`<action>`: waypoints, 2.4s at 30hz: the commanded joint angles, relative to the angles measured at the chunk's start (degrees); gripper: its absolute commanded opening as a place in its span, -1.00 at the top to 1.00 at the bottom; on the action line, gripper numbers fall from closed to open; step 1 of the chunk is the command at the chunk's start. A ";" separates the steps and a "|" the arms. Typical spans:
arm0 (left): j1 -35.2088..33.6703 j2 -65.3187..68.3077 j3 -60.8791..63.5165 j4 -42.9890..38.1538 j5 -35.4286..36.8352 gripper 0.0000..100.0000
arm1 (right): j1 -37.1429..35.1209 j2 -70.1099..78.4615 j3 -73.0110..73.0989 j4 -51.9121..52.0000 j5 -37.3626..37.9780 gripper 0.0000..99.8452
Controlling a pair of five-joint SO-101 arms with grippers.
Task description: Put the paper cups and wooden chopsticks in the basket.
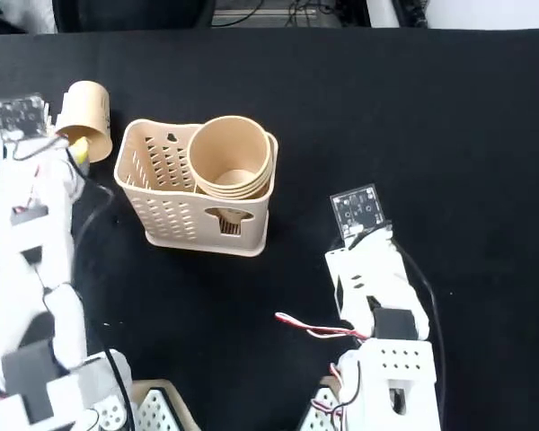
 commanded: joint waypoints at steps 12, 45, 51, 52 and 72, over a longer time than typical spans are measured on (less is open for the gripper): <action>-1.54 19.78 -22.37 7.30 -10.11 0.44 | -0.09 -0.22 -0.40 -1.14 0.70 0.92; -0.22 39.82 -30.64 -9.49 6.07 0.94 | -1.67 -0.22 -0.40 -1.14 0.79 0.91; 0.13 33.41 -30.73 2.46 6.07 0.94 | -1.67 -0.22 -0.31 -1.14 0.79 0.91; 0.22 31.30 -30.73 5.71 5.98 0.94 | -1.58 -0.22 -0.31 -1.14 0.79 0.91; 0.75 -20.22 -30.11 59.96 5.54 0.94 | -1.49 -0.22 -0.22 -1.14 0.79 0.91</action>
